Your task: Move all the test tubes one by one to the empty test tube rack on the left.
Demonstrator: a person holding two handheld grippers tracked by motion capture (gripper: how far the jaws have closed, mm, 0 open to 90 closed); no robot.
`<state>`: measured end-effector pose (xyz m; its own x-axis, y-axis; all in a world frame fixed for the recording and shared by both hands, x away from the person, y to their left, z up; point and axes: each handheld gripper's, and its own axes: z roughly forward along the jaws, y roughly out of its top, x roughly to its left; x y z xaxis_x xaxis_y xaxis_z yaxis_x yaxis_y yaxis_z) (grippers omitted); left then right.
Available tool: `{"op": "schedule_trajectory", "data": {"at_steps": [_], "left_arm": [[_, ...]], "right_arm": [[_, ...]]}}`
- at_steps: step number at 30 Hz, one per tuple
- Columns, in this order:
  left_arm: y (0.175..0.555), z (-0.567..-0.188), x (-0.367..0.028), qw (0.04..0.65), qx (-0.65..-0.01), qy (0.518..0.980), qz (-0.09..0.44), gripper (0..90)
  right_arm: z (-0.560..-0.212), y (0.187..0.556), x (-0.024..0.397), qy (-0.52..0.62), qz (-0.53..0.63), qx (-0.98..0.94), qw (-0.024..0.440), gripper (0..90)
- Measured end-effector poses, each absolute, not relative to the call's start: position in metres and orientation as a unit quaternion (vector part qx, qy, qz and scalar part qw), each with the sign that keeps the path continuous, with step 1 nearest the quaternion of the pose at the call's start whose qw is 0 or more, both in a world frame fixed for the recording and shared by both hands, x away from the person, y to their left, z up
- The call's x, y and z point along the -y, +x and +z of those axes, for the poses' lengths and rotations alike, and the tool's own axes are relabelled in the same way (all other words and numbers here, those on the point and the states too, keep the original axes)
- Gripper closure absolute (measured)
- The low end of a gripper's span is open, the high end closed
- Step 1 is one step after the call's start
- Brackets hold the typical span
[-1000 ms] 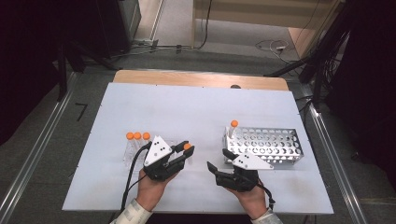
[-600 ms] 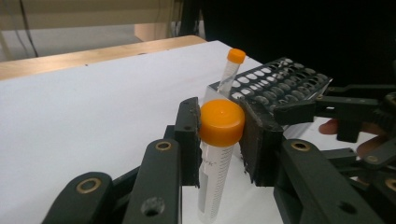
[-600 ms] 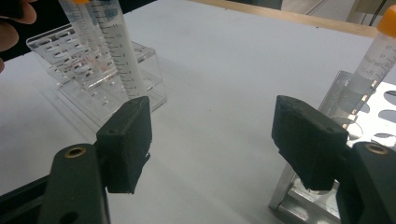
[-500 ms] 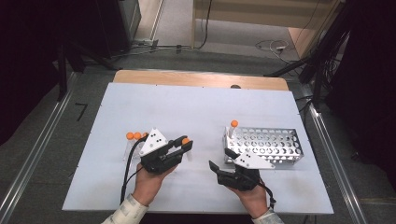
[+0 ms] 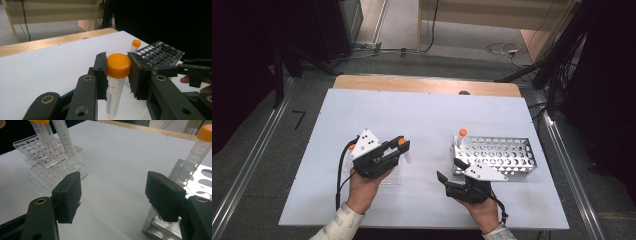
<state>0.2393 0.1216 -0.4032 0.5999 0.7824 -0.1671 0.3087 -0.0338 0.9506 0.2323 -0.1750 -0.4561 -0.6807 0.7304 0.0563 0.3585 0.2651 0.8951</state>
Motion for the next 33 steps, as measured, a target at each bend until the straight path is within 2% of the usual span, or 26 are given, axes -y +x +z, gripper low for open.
{"op": "schedule_trajectory", "data": {"at_steps": [7, 17, 28, 33], "left_arm": [[0.237, -0.397, -0.143, 0.577, -0.411, 0.669, 0.223, 70.4], [0.234, -0.395, -0.168, 0.547, -0.431, 0.664, 0.273, 70.4], [0.236, -0.403, -0.167, 0.509, -0.434, 0.681, 0.296, 70.4], [0.238, -0.411, -0.166, 0.502, -0.439, 0.686, 0.29, 70.4]], "right_arm": [[-0.457, 0.232, 0.174, 0.353, 0.492, -0.773, 0.188, 27.5], [-0.457, 0.232, 0.175, 0.354, 0.492, -0.772, 0.189, 27.6], [-0.456, 0.232, 0.175, 0.353, 0.492, -0.773, 0.19, 27.6], [-0.457, 0.231, 0.174, 0.353, 0.491, -0.774, 0.188, 27.7]]}}
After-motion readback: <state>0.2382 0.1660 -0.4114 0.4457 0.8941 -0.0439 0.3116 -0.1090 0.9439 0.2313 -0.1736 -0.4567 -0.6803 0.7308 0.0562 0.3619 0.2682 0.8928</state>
